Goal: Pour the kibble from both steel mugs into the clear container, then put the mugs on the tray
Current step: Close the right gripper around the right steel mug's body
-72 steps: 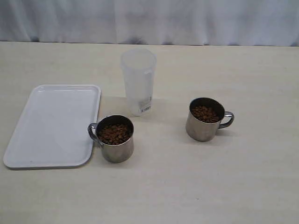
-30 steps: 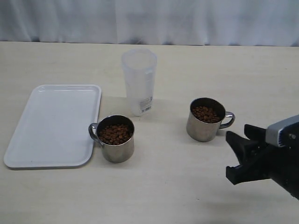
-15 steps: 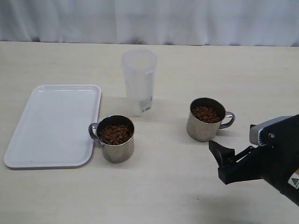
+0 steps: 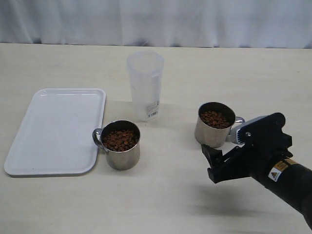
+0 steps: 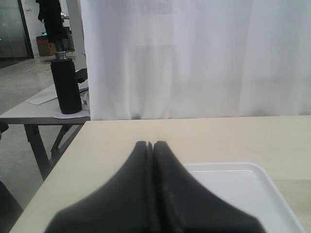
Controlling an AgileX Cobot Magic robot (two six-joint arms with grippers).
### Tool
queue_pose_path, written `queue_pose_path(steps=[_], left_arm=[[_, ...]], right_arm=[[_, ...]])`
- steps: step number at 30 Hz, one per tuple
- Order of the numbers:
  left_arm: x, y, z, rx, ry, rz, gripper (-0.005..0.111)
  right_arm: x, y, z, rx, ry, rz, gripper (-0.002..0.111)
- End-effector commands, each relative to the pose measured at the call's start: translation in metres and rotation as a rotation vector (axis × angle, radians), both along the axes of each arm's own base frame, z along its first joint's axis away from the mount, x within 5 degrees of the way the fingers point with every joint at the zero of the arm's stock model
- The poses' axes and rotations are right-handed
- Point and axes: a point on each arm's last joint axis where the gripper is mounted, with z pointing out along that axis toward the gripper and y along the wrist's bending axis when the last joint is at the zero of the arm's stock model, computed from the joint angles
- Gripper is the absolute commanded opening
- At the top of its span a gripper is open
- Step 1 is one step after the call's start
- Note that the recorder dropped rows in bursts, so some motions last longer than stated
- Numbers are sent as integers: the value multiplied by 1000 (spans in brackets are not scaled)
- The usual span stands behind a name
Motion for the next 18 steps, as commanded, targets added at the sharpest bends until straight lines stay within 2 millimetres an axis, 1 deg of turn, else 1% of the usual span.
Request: queue_pose_path(steps=[1,6,13,18], left_arm=[[0,0,0,-4,-6,-2,0],[0,0,0,-4,-6,-2,0],[0,0,0,-4,-6,-2,0],[0,0,0,-4,-6,-2,0]], right_arm=[[14,-1,-6,12,21,-50,108],[28,0,-8,32,40,-43,108],[49,0,-16,36,60,-43,108],[60,5,-18,22,44,26,108]])
